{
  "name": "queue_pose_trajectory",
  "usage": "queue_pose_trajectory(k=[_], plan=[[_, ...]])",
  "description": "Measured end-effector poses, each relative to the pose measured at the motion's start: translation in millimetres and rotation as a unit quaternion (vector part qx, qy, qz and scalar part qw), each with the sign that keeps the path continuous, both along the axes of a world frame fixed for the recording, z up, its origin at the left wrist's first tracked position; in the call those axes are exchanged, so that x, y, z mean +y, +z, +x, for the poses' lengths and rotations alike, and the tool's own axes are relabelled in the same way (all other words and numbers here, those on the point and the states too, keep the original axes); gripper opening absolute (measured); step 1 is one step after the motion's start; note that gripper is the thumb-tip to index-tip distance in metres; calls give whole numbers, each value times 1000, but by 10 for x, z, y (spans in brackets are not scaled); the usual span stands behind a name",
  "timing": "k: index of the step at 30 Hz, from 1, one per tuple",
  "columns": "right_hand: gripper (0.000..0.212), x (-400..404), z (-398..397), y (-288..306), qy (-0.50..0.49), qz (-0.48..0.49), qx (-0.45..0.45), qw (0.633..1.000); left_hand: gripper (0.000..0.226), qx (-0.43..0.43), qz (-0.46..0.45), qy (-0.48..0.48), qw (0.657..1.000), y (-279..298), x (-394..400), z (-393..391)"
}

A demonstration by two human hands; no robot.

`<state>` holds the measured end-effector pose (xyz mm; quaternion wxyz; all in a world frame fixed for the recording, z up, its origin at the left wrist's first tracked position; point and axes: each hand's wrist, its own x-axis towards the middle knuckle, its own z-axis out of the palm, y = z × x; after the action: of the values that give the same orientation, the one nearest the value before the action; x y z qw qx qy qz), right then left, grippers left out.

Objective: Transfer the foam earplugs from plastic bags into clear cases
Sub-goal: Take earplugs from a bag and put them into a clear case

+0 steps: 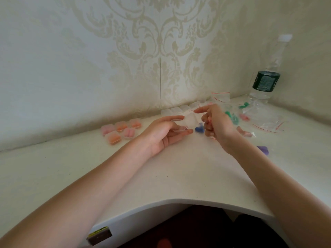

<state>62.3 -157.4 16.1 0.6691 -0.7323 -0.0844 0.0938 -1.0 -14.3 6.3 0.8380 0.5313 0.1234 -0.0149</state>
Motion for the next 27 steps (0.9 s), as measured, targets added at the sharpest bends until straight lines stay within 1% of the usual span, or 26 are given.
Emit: queue_pose_trajectory(k=[1,2,5,7,8,10,13,16,19,21,23,26,27], plan=[[35,-26,5,29,-3,30,-7,1000,29,7,-14,12,1000,0,8,8],[37,-54,8,43,-2,40,-27,999,24,13,-30,18,999,5,17,13],[32,-92,-76,63,39,6,-118,992,23,29,-70,17,997,3,40,20],[29,-81,-172,64,85,-33,-186,978,24,28,-74,5,997,-2,41,10],[32,-64,-206,56,99,-50,-215,970,26,26,-75,-7,997,-4,36,1],[33,-31,-249,53,89,-55,-236,966,25,19,-72,-41,996,8,8,-29],[25,-17,-265,72,35,-38,-211,976,23,12,-58,-86,995,22,-41,-69],[14,-23,-272,73,48,-29,-188,981,26,12,-59,-96,994,4,-87,-77],[4,-43,-235,48,58,-62,-184,979,32,7,-51,-70,996,-26,-96,-46],[7,-60,-204,26,75,-84,-176,978,31,-2,-59,-57,997,-32,-106,-41],[17,-54,-192,17,105,-80,-153,980,30,-7,-75,-53,996,-42,-118,-42],[29,-19,-181,30,120,1,-71,990,23,-9,-98,-48,994,-50,-120,-36],[31,-16,-181,34,124,17,-59,990,21,-12,-106,-45,993,-51,-121,-33]])
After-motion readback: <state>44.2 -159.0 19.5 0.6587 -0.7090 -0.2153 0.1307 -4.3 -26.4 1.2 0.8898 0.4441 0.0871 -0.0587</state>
